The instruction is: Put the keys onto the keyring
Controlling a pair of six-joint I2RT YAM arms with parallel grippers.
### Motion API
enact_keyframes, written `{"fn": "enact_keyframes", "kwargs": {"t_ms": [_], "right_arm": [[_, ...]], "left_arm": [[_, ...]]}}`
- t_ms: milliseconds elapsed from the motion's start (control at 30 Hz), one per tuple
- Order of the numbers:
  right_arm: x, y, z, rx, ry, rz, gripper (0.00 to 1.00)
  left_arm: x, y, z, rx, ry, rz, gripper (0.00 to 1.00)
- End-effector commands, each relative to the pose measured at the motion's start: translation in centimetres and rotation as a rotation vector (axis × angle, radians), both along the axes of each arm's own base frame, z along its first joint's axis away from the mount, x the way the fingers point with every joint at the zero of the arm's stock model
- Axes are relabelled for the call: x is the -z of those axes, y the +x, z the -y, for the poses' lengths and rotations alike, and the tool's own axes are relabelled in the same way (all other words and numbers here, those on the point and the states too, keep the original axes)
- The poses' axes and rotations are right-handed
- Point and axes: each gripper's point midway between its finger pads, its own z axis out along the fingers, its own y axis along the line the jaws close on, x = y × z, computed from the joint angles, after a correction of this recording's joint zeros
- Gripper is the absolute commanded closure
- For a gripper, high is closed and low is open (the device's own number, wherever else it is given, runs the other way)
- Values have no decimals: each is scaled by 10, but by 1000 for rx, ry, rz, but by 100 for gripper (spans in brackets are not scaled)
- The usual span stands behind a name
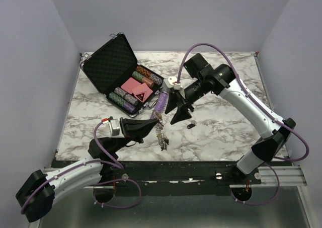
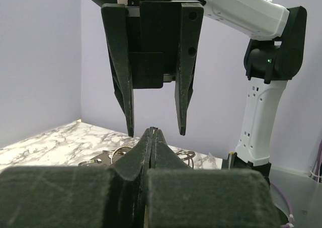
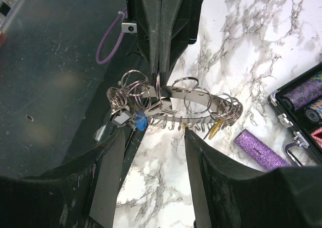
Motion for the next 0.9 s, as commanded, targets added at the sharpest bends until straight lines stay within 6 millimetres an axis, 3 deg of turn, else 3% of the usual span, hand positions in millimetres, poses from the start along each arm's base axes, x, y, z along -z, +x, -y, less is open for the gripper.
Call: {"fn": "enact_keyframes", "kwargs": {"t_ms": [0,167,400,867], "right_arm": [[-3,13,-9,39,-1,21,42],[-2,14,-15,48,1,-25,47],[-7,11,-25,35,18,-45,62],[-5,4,-32,12,14,-51,68]], "left_arm": [[-27,-2,-15,-37,-100,54,100],[-29,0,-16,-44,-110,45,100],[-30,5,-14,-59,-111,37,100],[-31,9,-13,-67,-117,27,100]]}}
